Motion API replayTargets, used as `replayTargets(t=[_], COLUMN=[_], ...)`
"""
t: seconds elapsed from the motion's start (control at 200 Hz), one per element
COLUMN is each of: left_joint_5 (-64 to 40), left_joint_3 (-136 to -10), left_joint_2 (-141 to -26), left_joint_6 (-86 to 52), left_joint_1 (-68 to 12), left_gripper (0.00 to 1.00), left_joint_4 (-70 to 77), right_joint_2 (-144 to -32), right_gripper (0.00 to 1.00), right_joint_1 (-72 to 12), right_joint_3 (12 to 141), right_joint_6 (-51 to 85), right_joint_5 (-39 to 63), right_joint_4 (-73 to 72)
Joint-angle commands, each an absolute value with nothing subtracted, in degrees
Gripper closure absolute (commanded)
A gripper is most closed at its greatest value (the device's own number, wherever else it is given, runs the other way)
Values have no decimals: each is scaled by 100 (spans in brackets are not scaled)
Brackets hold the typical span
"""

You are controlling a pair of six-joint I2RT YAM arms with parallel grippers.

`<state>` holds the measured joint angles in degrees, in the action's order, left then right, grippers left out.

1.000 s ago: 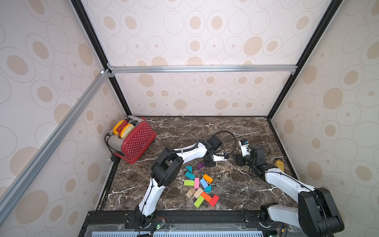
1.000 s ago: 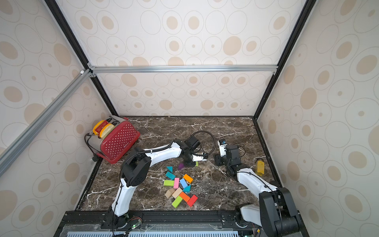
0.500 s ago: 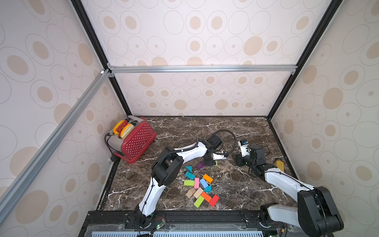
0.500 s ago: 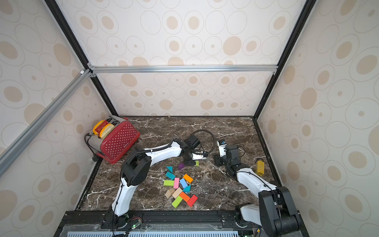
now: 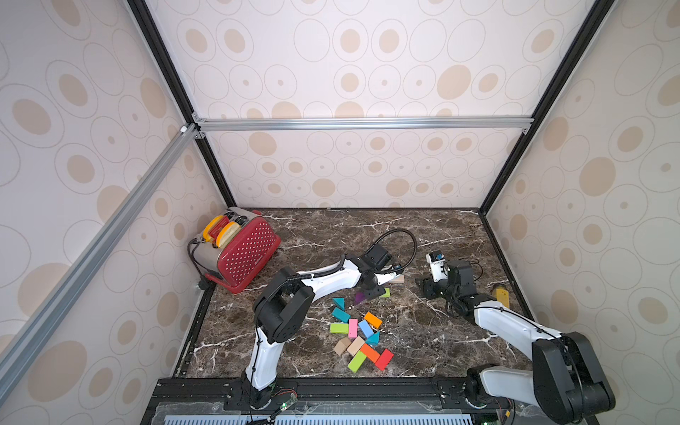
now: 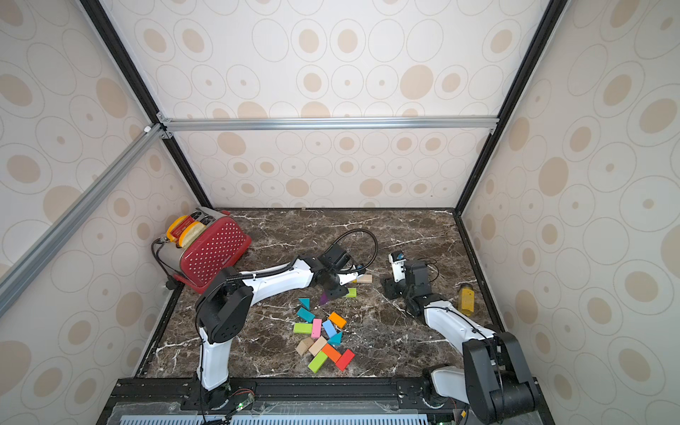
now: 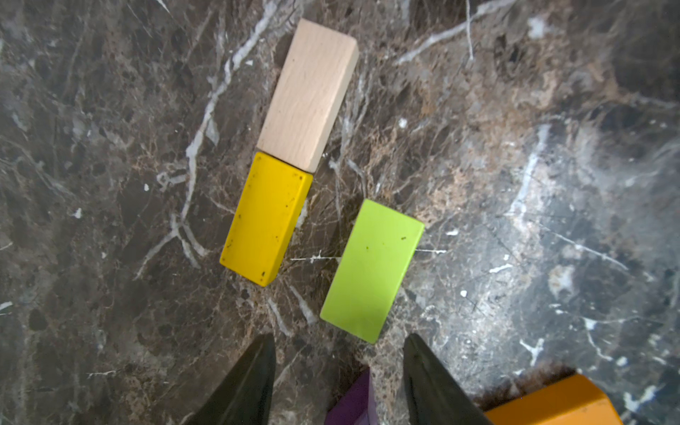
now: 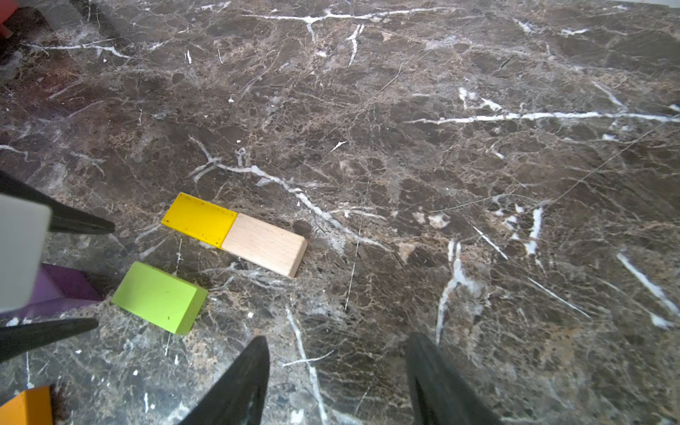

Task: Assemble a piece of candy with building blocks
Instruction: Place the building block at the center of the board, then assemble the building block at the center of the board.

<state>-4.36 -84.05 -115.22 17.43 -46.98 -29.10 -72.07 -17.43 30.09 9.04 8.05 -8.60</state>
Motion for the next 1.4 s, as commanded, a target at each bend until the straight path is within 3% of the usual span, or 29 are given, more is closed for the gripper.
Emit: replayTargets(t=[0.0, 0.215, 0.436, 1.392], left_joint_5=[-531, -721, -540, -670], left_joint_3=[-8310, -7755, -7664, -7447], left_joint_2=[-11520, -11289, -11531, -11885], left_joint_6=[1185, 592, 323, -1024], left_joint_1=[-4711, -4711, -4713, -4737], left_gripper=[42, 47, 54, 47], left_joint_4=[-2815, -2291, -2046, -1287], right_joint_2=[-7247, -7209, -7157, -7383], right_gripper=[37, 41, 41, 40], right_joint_1=[-1722, -1723, -1723, -1723], right_joint_3=[2934, 3055, 2997, 3078], right_joint_6=[914, 990, 947, 928], right_joint_5=[883, 1409, 1202, 1361], right_joint_4=[-894, -654, -697, -670])
